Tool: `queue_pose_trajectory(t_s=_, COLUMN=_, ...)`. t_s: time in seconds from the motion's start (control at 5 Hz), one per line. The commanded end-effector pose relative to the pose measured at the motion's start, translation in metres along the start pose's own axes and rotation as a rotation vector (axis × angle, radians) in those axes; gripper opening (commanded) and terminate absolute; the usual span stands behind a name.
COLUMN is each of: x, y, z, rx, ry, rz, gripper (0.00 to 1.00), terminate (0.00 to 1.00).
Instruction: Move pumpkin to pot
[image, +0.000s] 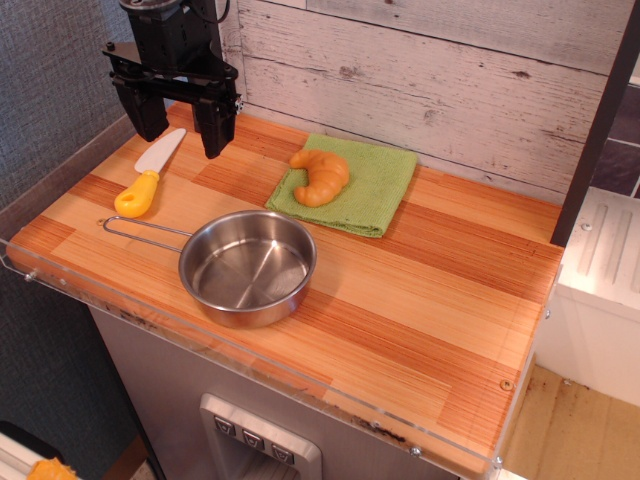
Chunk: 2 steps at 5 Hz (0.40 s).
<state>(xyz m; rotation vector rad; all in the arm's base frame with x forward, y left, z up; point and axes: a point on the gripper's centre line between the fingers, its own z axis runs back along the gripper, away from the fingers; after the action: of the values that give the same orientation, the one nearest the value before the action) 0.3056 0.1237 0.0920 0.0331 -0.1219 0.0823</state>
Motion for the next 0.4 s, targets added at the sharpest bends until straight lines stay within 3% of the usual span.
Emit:
queue_pose_trajectory(t_s=0.0, x=0.0, y=0.0, z=0.0, rx=0.0, ry=0.0, rz=0.0, gripper=1.0, terminate=0.0)
queue_pose_trajectory(t_s=0.2, x=0.016, y=-0.023, z=-0.007, rx=0.004, ry=-0.016, rz=0.07, gripper=1.0, terminate=0.0)
